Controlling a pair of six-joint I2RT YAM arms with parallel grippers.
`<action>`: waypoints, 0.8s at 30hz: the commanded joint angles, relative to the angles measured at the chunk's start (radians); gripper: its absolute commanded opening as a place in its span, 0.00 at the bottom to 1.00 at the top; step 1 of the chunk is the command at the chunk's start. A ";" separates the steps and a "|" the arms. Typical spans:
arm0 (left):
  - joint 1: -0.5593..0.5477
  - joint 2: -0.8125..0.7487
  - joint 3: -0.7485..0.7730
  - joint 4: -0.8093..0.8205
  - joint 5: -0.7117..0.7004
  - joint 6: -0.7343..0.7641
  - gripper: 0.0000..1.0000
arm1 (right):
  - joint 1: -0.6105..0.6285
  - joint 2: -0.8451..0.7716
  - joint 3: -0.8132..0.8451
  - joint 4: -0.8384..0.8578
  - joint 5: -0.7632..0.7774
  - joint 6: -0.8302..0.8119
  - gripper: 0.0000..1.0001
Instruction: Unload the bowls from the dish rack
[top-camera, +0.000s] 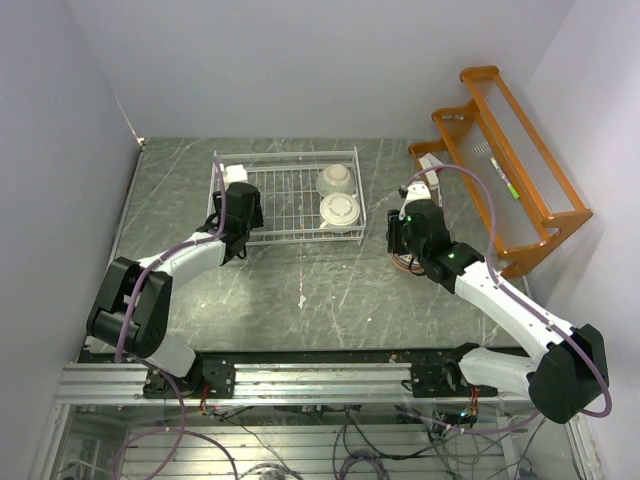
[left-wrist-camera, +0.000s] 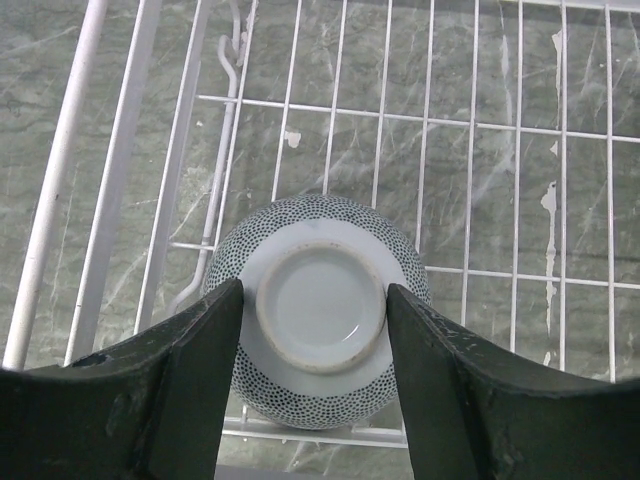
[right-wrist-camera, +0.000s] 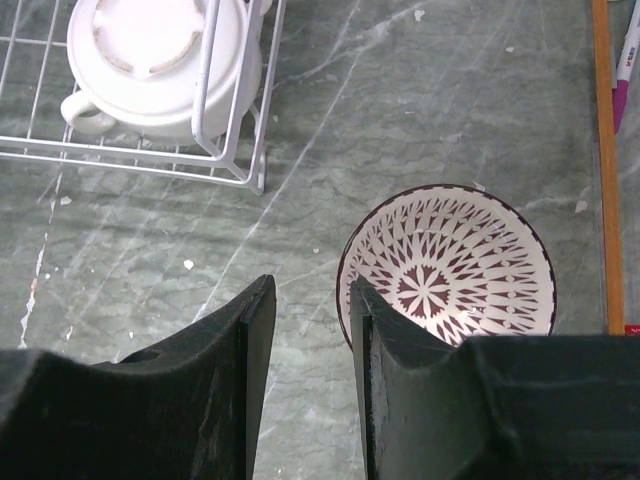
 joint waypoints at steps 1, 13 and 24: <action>-0.014 -0.014 -0.013 -0.040 -0.012 0.009 0.63 | -0.004 -0.002 -0.020 0.027 0.000 -0.002 0.36; -0.028 0.009 0.007 -0.044 0.003 -0.004 0.07 | -0.003 0.008 -0.012 0.033 -0.010 -0.001 0.36; -0.027 0.030 0.141 -0.056 0.075 -0.018 0.07 | -0.002 0.021 0.004 0.047 -0.031 0.007 0.36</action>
